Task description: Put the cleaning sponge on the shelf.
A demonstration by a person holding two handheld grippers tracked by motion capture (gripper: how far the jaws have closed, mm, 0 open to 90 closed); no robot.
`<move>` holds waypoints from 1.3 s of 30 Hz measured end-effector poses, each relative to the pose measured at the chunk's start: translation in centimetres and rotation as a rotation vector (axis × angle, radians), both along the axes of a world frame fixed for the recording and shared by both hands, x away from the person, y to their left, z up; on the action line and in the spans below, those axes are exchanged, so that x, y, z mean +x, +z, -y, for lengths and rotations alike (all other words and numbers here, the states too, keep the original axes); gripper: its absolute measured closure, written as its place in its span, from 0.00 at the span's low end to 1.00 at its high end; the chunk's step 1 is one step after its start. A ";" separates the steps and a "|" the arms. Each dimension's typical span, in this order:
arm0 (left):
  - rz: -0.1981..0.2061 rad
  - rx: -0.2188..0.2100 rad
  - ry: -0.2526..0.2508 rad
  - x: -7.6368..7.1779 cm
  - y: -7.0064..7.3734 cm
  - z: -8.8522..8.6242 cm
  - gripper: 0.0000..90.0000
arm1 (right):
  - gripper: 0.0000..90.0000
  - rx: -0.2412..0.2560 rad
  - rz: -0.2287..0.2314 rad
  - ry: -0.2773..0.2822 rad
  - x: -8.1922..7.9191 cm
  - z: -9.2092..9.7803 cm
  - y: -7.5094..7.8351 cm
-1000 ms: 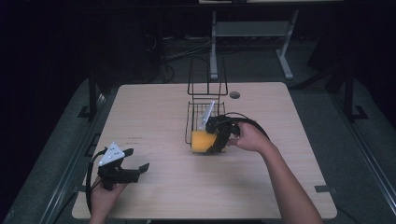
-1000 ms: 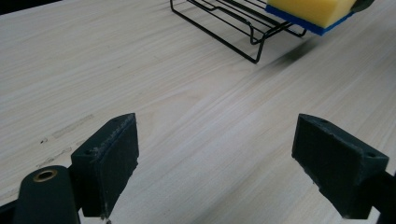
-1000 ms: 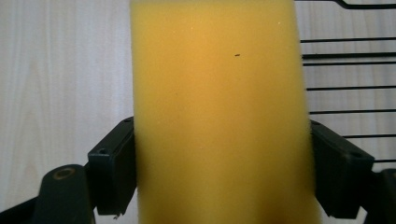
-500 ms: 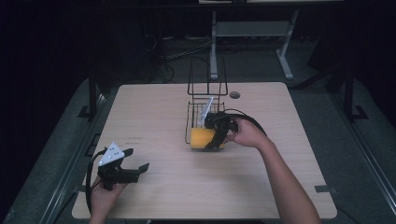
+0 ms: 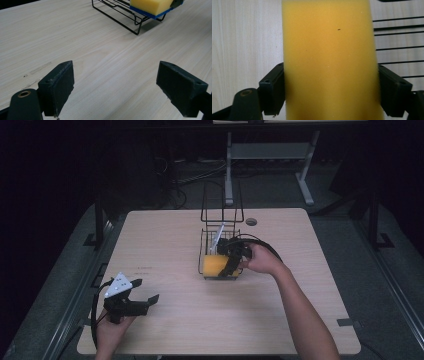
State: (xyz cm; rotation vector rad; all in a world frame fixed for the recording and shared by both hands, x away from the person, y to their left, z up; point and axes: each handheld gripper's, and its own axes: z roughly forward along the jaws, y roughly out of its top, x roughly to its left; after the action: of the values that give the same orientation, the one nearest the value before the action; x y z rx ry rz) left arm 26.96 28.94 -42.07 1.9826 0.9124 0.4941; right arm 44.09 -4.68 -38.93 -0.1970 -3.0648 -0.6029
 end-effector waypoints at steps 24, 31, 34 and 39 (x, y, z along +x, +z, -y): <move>0.002 0.003 -0.006 -0.1 0.1 0.1 0.16 | 0.23 -0.002 -0.032 -0.059 3.2 0.2 -0.6; -0.001 0.012 -0.013 -0.1 0.0 0.2 0.16 | 0.22 0.002 -0.025 -0.066 3.5 0.1 -1.1; -0.003 0.013 -0.012 -0.1 0.0 0.2 0.16 | 0.22 0.001 -0.021 -0.062 3.4 0.0 -1.2; -0.001 0.017 -0.015 -0.1 0.0 0.3 0.16 | 0.22 -0.006 -0.011 -0.055 3.4 -0.3 -1.4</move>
State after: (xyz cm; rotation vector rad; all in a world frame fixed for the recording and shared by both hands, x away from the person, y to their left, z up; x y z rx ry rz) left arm 26.83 28.68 -42.05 2.0036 0.8962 0.4941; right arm 47.53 -4.34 -40.31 -0.2847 -3.0597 -0.5931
